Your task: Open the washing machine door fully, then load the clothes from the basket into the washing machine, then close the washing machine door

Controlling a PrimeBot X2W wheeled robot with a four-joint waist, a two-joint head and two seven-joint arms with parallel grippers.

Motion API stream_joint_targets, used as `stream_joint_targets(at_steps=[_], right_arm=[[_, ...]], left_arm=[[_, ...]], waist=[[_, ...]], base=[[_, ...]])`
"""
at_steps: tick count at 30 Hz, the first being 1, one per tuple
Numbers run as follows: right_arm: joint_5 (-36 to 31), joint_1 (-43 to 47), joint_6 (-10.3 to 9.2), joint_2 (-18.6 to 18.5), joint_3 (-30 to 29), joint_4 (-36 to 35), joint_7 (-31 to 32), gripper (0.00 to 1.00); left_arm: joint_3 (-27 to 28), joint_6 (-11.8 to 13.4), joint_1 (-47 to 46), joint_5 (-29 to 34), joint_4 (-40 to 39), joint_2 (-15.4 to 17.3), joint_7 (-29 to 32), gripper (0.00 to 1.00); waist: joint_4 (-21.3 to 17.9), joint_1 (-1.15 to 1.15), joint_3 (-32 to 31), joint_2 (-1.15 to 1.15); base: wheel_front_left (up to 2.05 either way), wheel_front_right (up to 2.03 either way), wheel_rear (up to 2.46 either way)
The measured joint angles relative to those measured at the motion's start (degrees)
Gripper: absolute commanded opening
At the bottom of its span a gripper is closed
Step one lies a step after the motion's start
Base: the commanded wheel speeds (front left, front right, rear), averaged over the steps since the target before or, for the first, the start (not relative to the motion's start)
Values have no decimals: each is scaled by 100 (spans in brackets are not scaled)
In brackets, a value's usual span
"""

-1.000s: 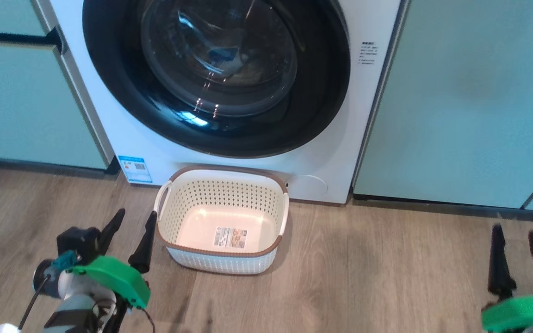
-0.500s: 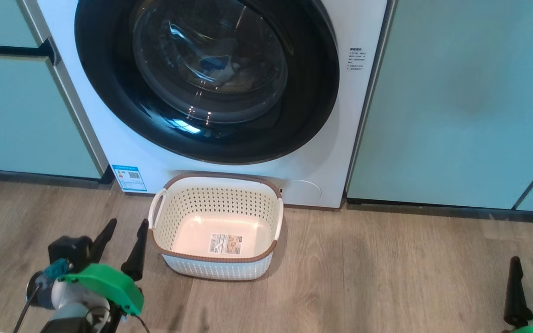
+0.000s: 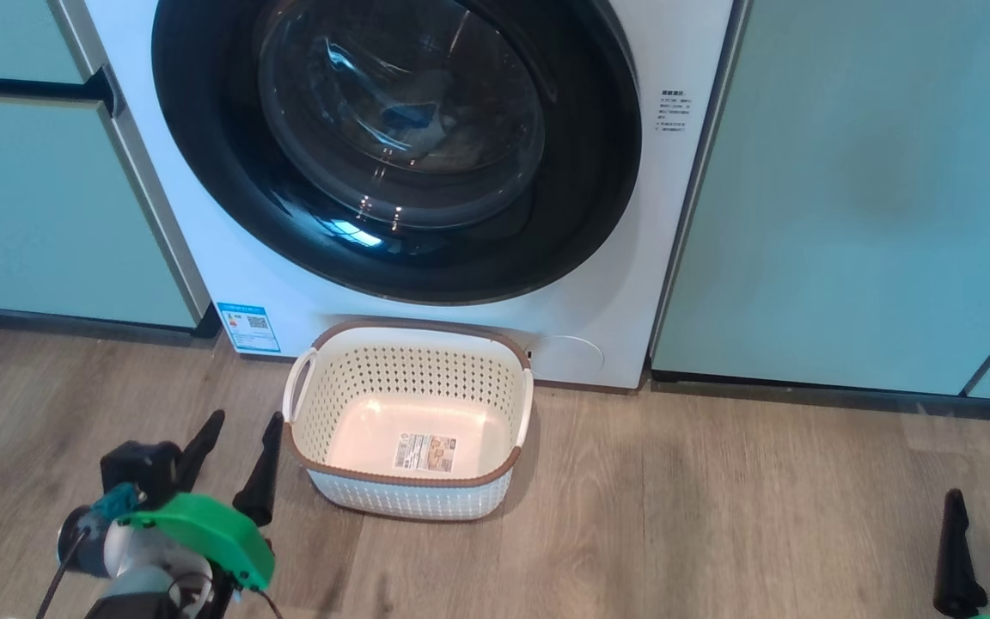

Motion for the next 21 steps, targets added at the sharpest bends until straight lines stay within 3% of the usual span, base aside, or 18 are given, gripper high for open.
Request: stream_joint_targets(at_steps=[21], right_arm=[[-10, 1, 0, 3, 63, 35, 0, 100]], left_arm=[[-14, 0, -9, 91, -2, -26, 0, 100]], waist=[[37, 0, 3, 0]], base=[[0, 0, 0]])
